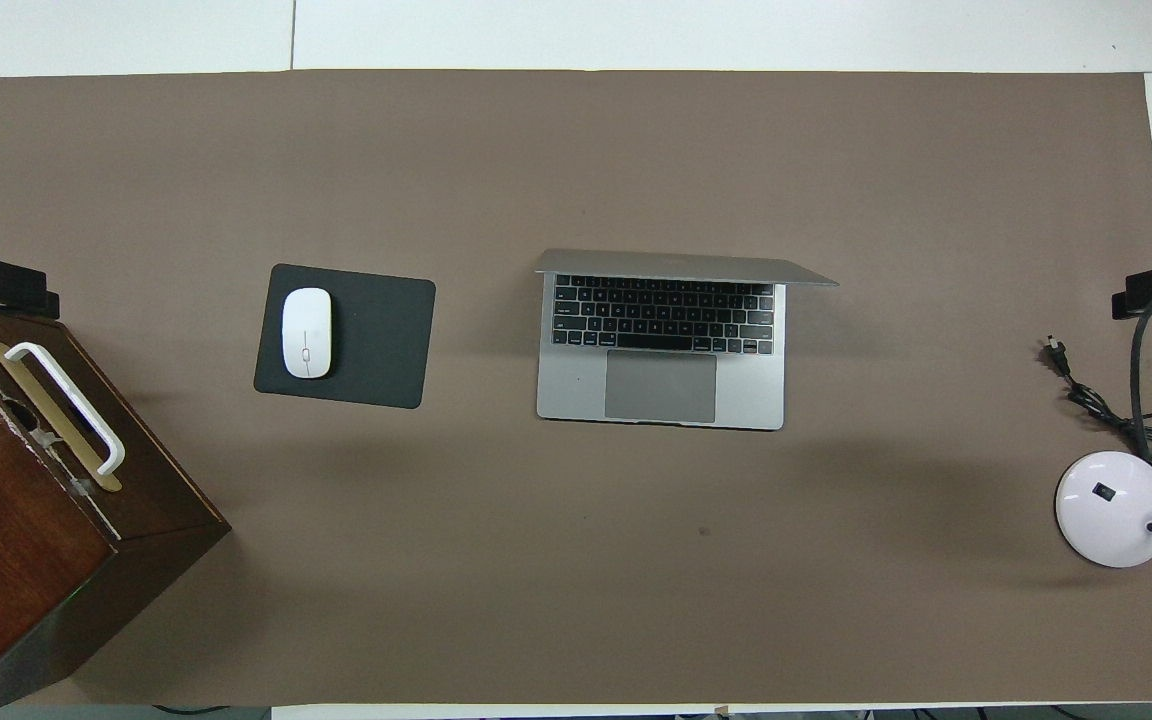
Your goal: Close laptop with both arms
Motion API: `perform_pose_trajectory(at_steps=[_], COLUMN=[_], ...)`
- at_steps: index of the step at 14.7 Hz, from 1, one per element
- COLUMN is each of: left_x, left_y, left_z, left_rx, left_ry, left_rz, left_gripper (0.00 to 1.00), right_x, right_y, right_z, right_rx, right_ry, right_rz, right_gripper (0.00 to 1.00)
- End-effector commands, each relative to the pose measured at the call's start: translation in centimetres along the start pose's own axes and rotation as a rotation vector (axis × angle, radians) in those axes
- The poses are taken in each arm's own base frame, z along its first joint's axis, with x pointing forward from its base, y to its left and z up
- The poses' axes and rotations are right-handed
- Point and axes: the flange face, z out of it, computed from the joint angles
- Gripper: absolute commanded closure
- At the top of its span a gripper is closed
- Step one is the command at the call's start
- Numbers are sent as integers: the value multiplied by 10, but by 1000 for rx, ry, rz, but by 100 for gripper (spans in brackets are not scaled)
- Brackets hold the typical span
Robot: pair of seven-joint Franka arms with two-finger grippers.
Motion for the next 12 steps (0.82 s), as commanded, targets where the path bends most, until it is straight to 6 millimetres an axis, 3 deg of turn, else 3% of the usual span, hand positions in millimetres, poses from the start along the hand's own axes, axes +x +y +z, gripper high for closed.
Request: perform_pose_trajectory(at_steps=[1,6,7,8,9,10,12], left_x=[-7,-7,-7,-7,-6,-6,-7], left_y=[-1,0,-1,1,2,2,1], left_z=[0,-1,-1,0,-1,-1,-1], left_rx=[-3,-6,-8,-8,-8,-8,-10], left_ry=[14,14,18,20,21,23,21], left_rz=[-15,-15,-18,-28,-29,-29,-32], left_gripper=[0,0,10,61,91,100,100], right_x=[-6,-7,-7,-7,-8,-8,-8], right_y=[4,2,2,2,3,3,2], right_z=[0,2,3,2,2,2,2], right_rx=[2,2,2,2,2,2,2], right_ry=[19,14,13,14,14,14,14], right_rz=[-16,-16,-16,-16,-16,-16,-17], right_gripper=[0,0,0,0,0,0,0])
